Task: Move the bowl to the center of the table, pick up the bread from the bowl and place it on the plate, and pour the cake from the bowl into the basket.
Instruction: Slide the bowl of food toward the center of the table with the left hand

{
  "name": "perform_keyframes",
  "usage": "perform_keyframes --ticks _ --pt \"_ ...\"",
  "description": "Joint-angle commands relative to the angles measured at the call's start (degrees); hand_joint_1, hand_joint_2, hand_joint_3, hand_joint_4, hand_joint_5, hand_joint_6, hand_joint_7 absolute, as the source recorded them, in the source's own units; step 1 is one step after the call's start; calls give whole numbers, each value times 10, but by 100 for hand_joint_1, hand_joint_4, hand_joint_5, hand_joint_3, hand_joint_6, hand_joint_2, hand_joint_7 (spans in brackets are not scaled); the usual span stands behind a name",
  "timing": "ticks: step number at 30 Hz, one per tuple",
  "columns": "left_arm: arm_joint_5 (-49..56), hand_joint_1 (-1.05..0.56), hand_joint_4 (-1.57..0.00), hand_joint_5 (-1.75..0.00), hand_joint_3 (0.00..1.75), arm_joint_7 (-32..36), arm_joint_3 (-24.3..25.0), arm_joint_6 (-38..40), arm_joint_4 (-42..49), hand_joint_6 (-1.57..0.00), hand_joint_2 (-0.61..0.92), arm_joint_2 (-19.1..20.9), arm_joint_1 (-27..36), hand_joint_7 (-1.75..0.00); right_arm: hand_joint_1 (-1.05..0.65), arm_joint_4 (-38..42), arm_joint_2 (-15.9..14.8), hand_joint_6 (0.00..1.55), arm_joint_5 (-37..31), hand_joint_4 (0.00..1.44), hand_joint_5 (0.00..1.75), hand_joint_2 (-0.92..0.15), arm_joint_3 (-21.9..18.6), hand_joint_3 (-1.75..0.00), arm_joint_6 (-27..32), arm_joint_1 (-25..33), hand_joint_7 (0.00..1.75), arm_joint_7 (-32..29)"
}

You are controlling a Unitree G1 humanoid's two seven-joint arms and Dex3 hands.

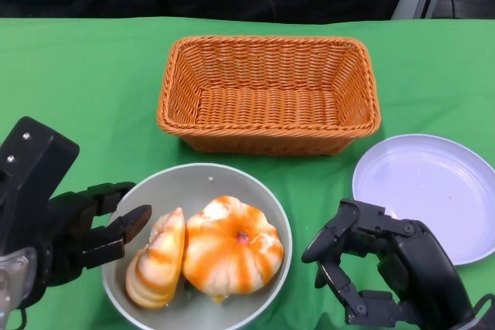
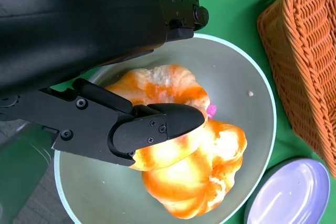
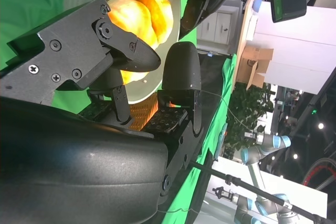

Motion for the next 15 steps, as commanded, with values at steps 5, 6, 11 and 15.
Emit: perform_keyframes --ticks 5,6,11,15 --pt "12 -56 -6 -3 63 29 -22 -3 -18 0 92 -11 0 0 -13 5 2 75 -3 78 150 -53 0 -106 -18 1 120 -9" --pt "12 -56 -6 -3 63 29 -26 -6 -17 0 92 -12 -1 0 -13 5 2 75 -3 78 150 -53 0 -106 -18 1 120 -9" --pt "7 -56 -5 -2 64 22 -32 -20 -13 0 92 -21 0 0 -14 2 4 76 -4 78 149 -52 1 -107 -16 3 119 -13" --pt "4 -54 -3 -1 64 15 -37 -35 -4 0 92 -26 -1 0 -13 4 5 76 -3 78 149 -53 2 -106 -19 3 118 -13"
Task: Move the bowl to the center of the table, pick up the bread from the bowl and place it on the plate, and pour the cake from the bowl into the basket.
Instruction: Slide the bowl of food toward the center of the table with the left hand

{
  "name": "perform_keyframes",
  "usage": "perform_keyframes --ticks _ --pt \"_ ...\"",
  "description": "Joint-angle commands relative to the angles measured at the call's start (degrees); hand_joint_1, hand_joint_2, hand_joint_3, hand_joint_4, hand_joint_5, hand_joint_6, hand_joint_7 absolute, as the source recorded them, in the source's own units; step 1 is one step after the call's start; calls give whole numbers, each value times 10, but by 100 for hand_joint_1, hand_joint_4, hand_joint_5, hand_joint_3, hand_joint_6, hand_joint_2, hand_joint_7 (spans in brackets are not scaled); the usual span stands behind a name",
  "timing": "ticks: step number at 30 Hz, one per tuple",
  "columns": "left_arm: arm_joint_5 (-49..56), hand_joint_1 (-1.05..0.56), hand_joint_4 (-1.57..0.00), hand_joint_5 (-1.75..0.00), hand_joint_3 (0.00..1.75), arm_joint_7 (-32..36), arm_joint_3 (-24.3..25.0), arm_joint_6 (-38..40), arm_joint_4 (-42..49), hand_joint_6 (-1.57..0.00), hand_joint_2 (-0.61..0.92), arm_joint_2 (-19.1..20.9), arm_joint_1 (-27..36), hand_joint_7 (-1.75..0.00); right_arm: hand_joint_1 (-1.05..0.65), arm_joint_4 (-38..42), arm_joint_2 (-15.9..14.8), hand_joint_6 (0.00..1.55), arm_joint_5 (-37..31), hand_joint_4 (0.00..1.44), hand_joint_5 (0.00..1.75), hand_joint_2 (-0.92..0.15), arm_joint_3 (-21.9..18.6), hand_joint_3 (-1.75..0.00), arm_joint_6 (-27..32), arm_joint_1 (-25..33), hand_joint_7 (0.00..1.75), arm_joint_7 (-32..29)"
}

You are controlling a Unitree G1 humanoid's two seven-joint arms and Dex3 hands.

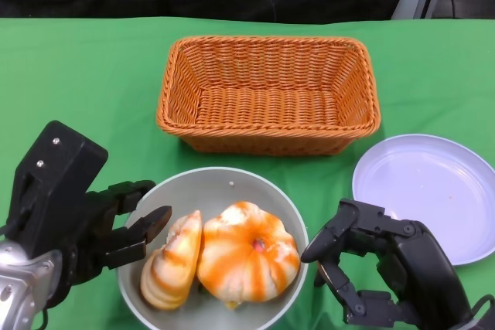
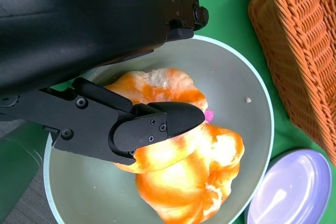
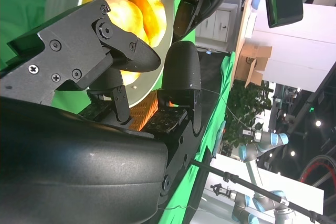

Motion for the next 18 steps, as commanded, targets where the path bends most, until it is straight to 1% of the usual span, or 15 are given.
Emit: perform_keyframes --ticks 1,9,18 --pt "-6 -54 -3 -1 64 -11 -8 -17 9 0 92 0 -1 0 -13 -1 2 77 2 78 149 -53 -1 -106 -11 3 118 -6" --pt "-7 -53 -4 -1 64 -19 -17 -40 21 0 92 -1 -4 0 -14 1 1 78 -4 80 148 -53 -2 -106 -16 0 117 -9" --pt "-22 -53 -4 -1 63 -25 -14 -50 24 0 92 -9 -1 0 -14 -4 2 77 -4 79 149 -52 1 -107 -9 3 118 -10"
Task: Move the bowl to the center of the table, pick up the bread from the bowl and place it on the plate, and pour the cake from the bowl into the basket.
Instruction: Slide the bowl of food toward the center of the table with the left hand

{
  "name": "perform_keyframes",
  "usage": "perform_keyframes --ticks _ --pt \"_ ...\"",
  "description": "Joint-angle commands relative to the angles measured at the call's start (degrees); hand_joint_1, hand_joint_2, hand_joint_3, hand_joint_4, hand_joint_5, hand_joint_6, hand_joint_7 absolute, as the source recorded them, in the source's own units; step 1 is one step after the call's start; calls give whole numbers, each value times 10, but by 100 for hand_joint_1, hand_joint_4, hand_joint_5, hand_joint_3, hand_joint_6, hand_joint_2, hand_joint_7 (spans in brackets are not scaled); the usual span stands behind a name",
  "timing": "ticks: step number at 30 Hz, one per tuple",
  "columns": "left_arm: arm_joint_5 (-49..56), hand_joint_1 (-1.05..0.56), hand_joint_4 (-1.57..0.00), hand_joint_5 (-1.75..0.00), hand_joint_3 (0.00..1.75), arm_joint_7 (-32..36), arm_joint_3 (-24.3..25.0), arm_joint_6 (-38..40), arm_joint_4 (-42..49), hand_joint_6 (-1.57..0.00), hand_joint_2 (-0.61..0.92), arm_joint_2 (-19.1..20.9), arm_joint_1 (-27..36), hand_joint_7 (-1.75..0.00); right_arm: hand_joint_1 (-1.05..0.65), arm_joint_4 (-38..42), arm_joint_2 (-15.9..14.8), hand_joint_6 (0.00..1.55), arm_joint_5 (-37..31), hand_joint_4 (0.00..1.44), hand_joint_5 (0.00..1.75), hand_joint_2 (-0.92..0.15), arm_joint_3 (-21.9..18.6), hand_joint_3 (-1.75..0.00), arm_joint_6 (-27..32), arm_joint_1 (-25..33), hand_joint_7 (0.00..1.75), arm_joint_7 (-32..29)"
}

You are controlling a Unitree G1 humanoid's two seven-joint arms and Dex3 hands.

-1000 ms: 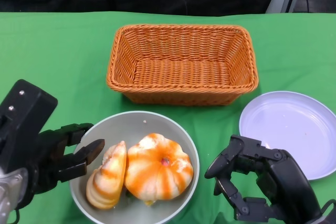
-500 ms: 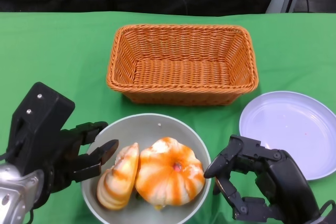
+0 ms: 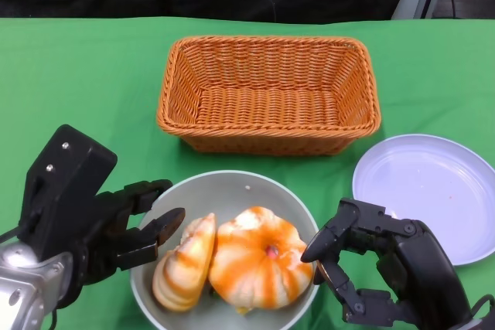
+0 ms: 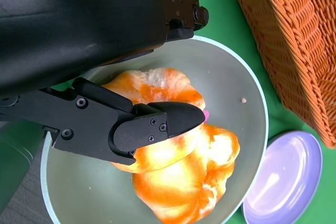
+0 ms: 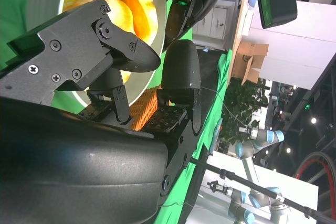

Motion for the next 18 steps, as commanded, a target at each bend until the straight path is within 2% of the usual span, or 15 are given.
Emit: perform_keyframes --ticks 1,18 --pt "-11 -53 -4 -1 63 -11 3 -11 6 0 92 -2 -1 0 -14 -4 -1 77 -1 79 149 -52 1 -108 0 3 118 -4" --pt "-23 -58 -2 -1 57 -18 2 -60 33 0 92 -26 0 0 -12 2 1 77 5 78 150 -51 2 -110 -1 1 119 -3"
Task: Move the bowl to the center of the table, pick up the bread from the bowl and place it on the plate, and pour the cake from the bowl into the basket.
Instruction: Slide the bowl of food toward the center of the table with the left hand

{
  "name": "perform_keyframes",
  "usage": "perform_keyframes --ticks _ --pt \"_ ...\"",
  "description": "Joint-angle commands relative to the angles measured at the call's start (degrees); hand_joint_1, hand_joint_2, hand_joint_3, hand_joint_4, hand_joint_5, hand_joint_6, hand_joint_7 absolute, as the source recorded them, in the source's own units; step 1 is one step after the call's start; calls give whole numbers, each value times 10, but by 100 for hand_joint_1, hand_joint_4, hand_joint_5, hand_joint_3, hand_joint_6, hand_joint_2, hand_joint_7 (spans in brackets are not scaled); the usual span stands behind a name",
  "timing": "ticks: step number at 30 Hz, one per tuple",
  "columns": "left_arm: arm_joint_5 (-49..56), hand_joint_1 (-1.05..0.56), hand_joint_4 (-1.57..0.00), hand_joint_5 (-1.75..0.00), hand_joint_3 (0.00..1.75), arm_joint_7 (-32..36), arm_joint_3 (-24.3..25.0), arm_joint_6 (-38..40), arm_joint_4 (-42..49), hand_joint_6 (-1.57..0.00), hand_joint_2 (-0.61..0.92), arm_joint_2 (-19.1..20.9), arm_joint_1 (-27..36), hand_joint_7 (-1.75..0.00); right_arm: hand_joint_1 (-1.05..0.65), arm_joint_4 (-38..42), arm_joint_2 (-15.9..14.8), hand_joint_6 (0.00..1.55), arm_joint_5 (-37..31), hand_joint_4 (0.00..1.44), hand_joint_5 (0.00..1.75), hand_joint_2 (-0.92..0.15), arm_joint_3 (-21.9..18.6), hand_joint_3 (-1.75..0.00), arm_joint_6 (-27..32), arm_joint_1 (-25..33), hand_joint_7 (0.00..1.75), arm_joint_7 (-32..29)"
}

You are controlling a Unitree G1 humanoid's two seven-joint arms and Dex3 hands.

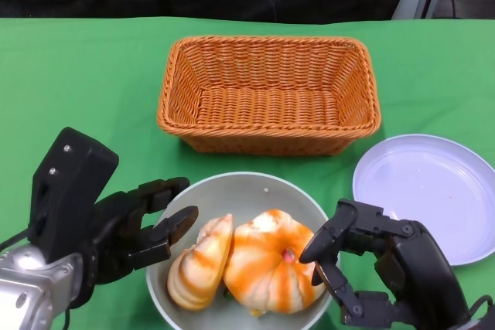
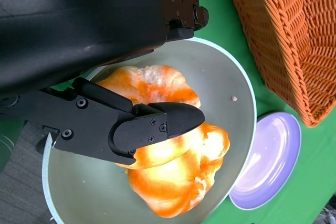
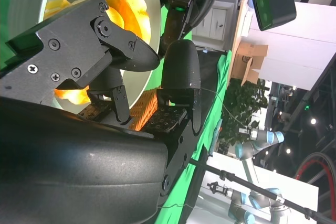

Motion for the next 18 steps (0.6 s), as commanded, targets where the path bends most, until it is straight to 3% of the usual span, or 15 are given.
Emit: perform_keyframes --ticks 1,9,15,18 --pt "-5 -58 -2 -1 57 -6 2 -16 6 0 92 -4 0 0 -12 0 0 77 4 78 150 -51 -1 -110 -1 0 119 -2" --pt "-9 -60 -4 -2 55 -10 12 -64 21 0 92 -10 7 0 -12 9 1 77 3 78 149 -51 -2 -110 -8 -5 119 -3" --pt "16 -49 -6 -2 53 10 22 -95 4 0 92 8 10 0 -13 11 1 76 -1 79 149 -51 -2 -110 -8 -6 120 -5" --pt "52 -47 -22 -10 45 31 24 -105 -25 -11 92 31 16 -5 -13 9 0 77 0 79 148 -51 -4 -109 -5 -5 120 -6"
